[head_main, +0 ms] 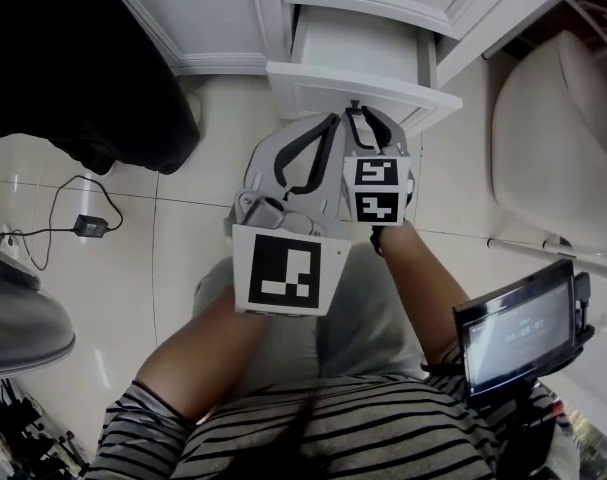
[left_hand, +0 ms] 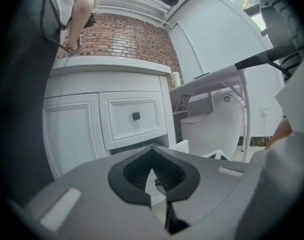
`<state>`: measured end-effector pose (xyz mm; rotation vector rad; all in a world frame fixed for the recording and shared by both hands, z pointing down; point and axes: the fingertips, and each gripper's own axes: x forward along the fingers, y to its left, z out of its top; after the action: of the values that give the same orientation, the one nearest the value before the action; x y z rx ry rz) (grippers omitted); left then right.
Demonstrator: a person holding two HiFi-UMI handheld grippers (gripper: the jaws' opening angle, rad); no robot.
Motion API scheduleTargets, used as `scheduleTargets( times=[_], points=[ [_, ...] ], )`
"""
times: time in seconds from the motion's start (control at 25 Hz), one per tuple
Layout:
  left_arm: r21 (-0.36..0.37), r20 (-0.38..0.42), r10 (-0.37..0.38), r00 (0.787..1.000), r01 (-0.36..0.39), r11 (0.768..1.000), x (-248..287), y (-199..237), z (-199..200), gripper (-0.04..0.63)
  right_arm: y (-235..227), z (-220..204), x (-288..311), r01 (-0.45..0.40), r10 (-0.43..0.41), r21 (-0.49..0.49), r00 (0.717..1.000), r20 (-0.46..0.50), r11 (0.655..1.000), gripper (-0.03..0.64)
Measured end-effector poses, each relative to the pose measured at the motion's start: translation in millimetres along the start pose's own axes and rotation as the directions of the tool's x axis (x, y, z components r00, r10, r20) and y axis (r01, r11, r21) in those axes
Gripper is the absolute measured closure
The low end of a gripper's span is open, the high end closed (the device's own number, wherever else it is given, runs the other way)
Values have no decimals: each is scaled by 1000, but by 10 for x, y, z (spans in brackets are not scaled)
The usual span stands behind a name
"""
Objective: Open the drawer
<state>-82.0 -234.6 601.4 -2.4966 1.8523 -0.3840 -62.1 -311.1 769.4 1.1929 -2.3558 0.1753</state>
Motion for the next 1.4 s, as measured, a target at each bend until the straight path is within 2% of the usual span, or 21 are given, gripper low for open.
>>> scheduleTargets(
  times=[0.36,0.48,0.6,0.68,0.92,1.0,1.12,1.2,1.28,1.4],
  points=[
    [43,10,55,998,-56,998,-55,35,25,580,292,-274,-482,-61,61,18,998,-31,998,517],
    [34,30,62,998,-63,997,-76,55,71,580,320,-313,-614,-62,63,37,997,-35,997,523],
    [13,38,73,997,-74,997,-109,105,68,580,318,-310,-710,-54,56,85,998,-24,995,609],
    [11,41,79,996,-79,997,-127,123,52,580,413,-309,-752,-75,75,66,997,-4,995,612],
    [46,65,46,997,-49,998,-107,5,-8,580,338,-361,-863,-53,53,74,999,4,996,617],
    [16,56,25,998,-26,1000,-98,-38,-48,580,278,-336,-926,-42,43,74,999,-10,996,617],
    [-103,9,34,999,-32,994,-149,9,-86,580,212,-188,-1083,-32,37,84,998,-54,996,617],
    [-143,-60,42,997,-51,988,-252,11,-127,580,196,22,-1297,-31,38,90,996,-82,995,617],
    [-140,-129,32,991,-50,989,-445,-35,-48,580,196,314,-1598,-30,40,97,994,-103,995,617],
    [-125,-169,3,986,-24,992,-835,-61,472,580,198,883,-2150,-24,38,125,993,-115,992,617]
  ],
)
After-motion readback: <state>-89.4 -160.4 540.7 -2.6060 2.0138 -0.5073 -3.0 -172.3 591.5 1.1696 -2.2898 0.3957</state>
